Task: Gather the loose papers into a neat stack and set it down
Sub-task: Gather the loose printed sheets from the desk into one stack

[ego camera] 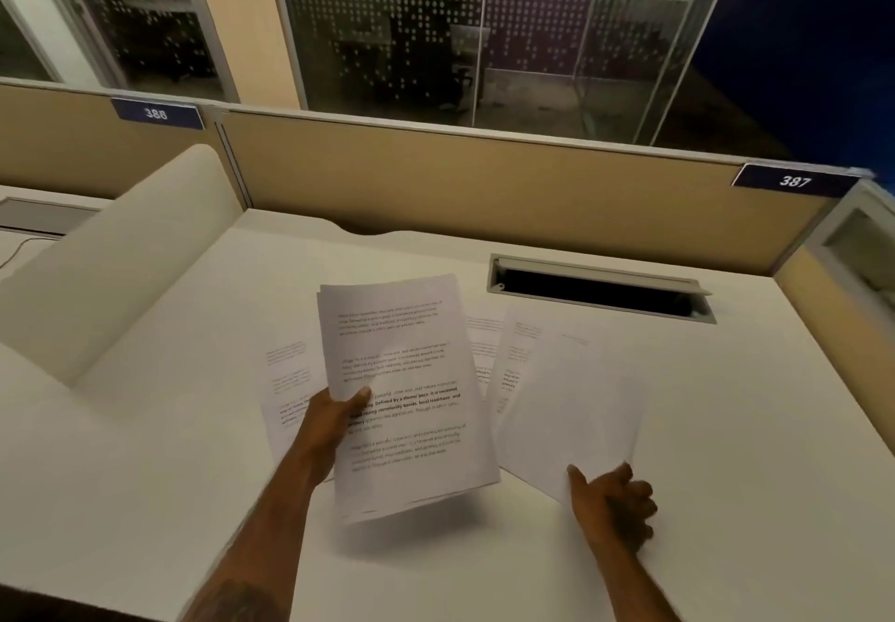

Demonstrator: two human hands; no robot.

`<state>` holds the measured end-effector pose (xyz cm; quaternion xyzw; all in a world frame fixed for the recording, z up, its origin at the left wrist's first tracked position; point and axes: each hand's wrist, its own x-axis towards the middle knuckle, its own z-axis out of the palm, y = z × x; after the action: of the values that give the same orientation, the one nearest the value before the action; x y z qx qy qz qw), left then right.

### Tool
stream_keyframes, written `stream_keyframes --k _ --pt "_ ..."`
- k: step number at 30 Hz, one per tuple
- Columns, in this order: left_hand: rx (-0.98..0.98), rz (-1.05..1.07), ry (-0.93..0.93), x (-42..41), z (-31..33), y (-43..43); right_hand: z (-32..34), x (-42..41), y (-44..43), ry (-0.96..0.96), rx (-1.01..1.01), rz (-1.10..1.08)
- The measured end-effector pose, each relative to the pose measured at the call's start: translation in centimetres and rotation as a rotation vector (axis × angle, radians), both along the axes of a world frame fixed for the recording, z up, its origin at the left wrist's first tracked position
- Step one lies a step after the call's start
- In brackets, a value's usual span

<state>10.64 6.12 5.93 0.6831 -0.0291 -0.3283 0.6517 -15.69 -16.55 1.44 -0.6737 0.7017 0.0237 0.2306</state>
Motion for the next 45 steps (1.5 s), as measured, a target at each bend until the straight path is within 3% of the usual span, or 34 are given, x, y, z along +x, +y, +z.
stream_keyframes --k 4,8,12,16,20,23,26,29,35,37,39,42,45 --pt "0.010 0.003 -0.029 -0.4 0.1 -0.3 -0.8 -0.6 -0.7 -0.092 0.053 -0.098" --pt "0.001 0.009 -0.032 -0.2 0.2 -0.1 -0.9 -1.4 -1.8 -0.429 0.119 -0.312" --pt "0.003 0.012 -0.038 0.5 0.4 0.3 2.8 -0.7 -3.2 -0.690 -0.142 -0.433" --pt "0.003 0.015 -0.045 1.5 0.7 0.8 8.1 1.2 -4.6 -0.805 -0.588 -0.221" --pt "-0.005 0.011 -0.070 2.5 0.8 1.3 9.9 3.1 -4.0 -0.609 -0.899 0.283" --pt "-0.006 0.030 -0.073 3.1 0.6 1.6 8.5 5.4 -2.2 -0.444 -0.814 0.481" --pt "-0.016 0.044 -0.064 3.4 0.5 1.9 5.8 7.9 -0.9 -0.258 -0.565 0.602" --pt "-0.027 0.054 -0.064 3.6 0.4 2.6 2.2 9.5 -0.1 -0.161 -0.327 0.624" --pt "-0.040 0.051 -0.077 3.8 0.3 3.4 -1.1 11.5 1.4 -0.047 -0.154 0.820" --pt "-0.041 0.052 -0.076 4.0 0.3 3.4 -0.8 10.9 0.7 -0.172 -0.130 0.673" --pt "-0.042 0.065 -0.076 4.3 0.1 3.2 -0.6 9.2 -1.2 -0.320 -0.230 0.380" --pt "-0.025 0.083 -0.073 4.6 -0.1 3.1 -1.0 5.7 -4.8 -0.151 -0.208 -0.009" --pt "-0.013 0.076 -0.071 4.7 -0.1 2.7 -1.5 3.5 -7.0 -0.077 -0.034 -0.151"
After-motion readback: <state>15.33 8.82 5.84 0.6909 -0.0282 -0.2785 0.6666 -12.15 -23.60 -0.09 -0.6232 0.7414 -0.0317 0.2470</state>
